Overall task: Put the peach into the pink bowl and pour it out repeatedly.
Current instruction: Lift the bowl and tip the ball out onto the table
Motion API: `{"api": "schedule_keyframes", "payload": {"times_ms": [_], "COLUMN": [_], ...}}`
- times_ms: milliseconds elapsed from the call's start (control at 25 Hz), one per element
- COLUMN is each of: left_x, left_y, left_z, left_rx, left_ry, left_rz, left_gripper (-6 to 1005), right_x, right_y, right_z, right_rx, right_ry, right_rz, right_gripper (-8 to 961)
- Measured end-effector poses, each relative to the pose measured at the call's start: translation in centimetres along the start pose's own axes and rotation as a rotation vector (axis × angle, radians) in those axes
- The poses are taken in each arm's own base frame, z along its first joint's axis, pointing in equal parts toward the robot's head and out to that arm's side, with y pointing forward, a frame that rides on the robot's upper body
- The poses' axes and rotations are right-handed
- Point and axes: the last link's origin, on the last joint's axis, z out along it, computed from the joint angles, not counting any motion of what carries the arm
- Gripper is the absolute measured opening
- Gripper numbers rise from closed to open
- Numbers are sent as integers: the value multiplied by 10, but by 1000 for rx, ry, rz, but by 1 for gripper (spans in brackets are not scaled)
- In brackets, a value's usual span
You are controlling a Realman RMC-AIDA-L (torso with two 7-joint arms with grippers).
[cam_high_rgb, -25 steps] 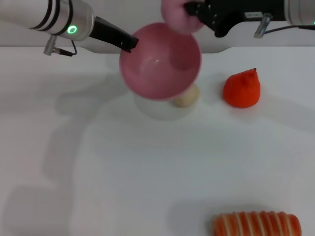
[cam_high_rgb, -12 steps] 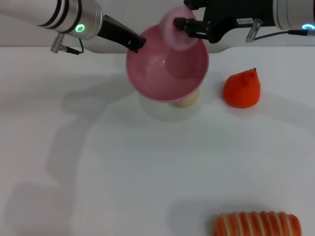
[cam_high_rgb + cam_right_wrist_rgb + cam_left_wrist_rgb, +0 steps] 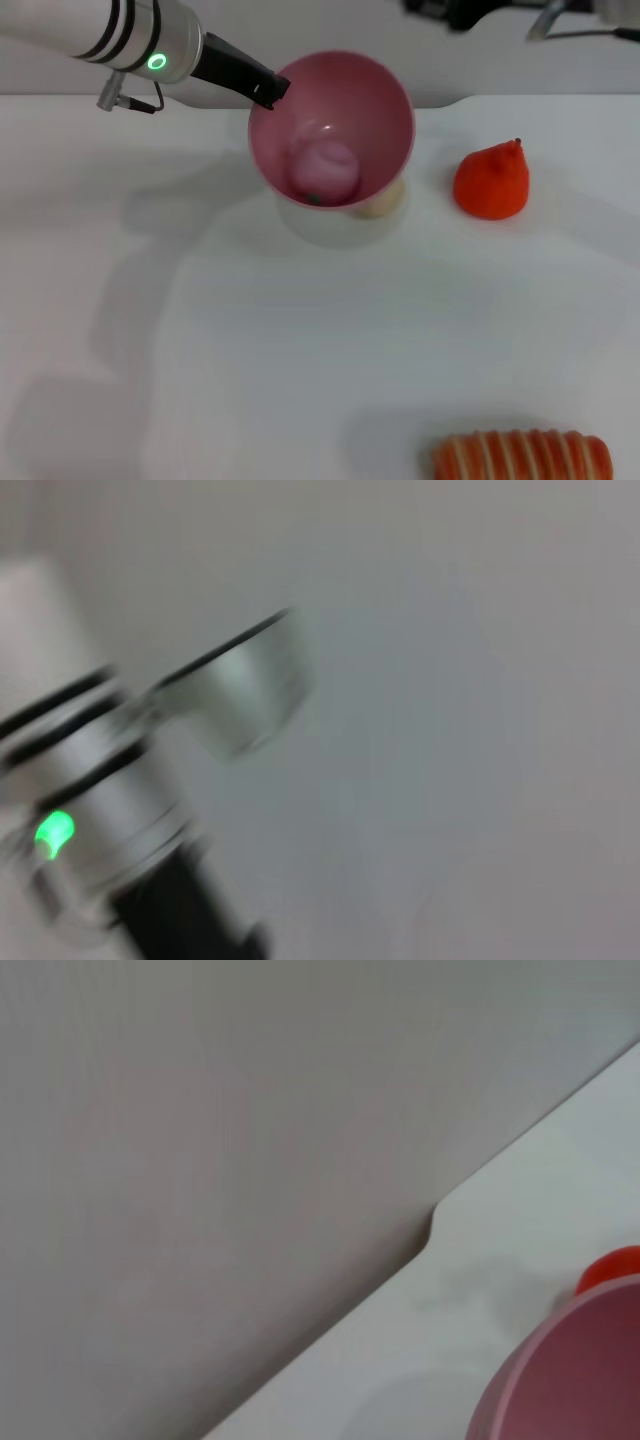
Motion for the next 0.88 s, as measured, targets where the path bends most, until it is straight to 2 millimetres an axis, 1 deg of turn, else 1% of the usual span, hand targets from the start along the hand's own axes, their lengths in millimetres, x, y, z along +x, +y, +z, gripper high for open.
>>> {"api": "schedule_keyframes", "payload": {"times_ms": [80, 160, 280, 360, 440, 480, 520, 600, 720, 800, 880], "left_x": [0, 0, 4, 5, 8, 9, 12, 17, 19, 20, 21], "left_y": [0, -1, 3, 6, 17, 19, 25, 37, 66, 82, 95], "left_z": [0, 2, 7, 9, 13, 14, 16, 19, 26, 29, 32], "left_rx": [4, 20, 51, 58, 70, 73, 81, 106, 142, 172, 205], "left_ry": [3, 14, 40, 47, 74, 82, 107, 166, 254, 317, 386], "left_rz": [3, 18, 67, 87, 146, 156, 187, 252, 433, 546, 617], "left_gripper": [35, 35, 35, 36, 36, 36, 36, 36, 36, 36, 36], "right_x": [2, 11, 23, 36, 50, 66, 66, 84, 105, 113, 120], "right_y": [-8, -13, -13, -13, -15, -18, -18, -22, -23, -21, -18], "right_z": [-13, -29, -55, -72, -87, -99, -99, -109, -115, -114, -111], "right_rx": [62, 95, 129, 180, 252, 341, 341, 438, 508, 510, 505], "right_ry": [-92, -209, -439, -574, -661, -698, -698, -719, -732, -740, -743], "right_rz": [36, 74, 103, 129, 147, 158, 158, 178, 228, 254, 266], "right_gripper": [400, 400, 399, 399, 399, 399, 399, 398, 395, 395, 395]}}
